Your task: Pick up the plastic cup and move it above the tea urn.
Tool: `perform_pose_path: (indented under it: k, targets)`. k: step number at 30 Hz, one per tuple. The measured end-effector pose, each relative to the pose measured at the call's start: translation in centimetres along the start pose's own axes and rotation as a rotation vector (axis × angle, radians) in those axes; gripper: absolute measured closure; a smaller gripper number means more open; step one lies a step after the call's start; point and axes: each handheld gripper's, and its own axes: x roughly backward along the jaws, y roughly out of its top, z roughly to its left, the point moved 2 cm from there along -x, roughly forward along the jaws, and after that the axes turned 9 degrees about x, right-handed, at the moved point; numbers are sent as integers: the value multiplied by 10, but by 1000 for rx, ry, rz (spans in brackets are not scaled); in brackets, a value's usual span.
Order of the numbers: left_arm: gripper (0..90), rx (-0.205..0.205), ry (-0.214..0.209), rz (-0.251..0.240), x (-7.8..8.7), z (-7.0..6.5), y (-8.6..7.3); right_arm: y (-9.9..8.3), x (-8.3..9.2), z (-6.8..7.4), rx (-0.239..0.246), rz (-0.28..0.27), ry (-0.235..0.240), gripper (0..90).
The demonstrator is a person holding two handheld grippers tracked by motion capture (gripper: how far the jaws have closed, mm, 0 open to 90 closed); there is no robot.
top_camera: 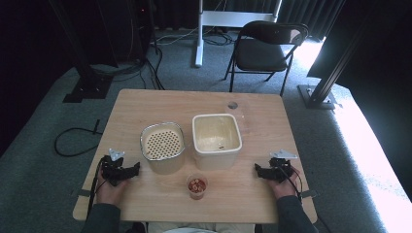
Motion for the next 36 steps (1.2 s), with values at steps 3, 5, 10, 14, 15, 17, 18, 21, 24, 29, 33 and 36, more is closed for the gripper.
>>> perform_pose_path:
  k: [3, 5, 10, 14, 15, 17, 18, 21, 24, 29, 33, 36]
  targets:
    - [148, 1, 0, -1, 0, 0, 0, 1, 0, 1, -4, 5, -1, 142]
    - [148, 1, 0, 0, 0, 0, 0, 3, 1, 3, -7, 17, 0, 229]
    - [149, -3, -4, 2, 1, 0, -1, 16, 4, 9, 4, 30, -22, 380]
    - [148, -5, -5, 2, 1, 0, -1, 34, 11, 10, -1, -26, -42, 401]
    - [148, -3, -5, 1, 1, 0, -1, 34, 11, 10, -1, -26, -42, 401]
    - [148, -5, -5, 2, 1, 0, -1, 44, 11, 9, -2, -45, -52, 410]
    - [148, -5, -4, 2, 1, 0, -1, 53, 10, 8, -9, -58, -46, 426]
    - [148, -5, -4, 1, 1, 0, -1, 63, 8, 6, -6, -76, -56, 442]
    - [148, -5, -4, 1, 1, 0, -1, 84, 0, -4, -19, -106, -72, 490]
    - [148, -5, -4, 1, 1, 0, -1, 105, -16, -19, -60, -120, -66, 531]
    - [148, -5, -5, 1, 1, 0, -1, 126, -40, -35, -108, -107, -75, 574]
    - [148, -5, -4, 1, 1, 0, -1, 131, -49, -39, -141, -94, -74, 583]
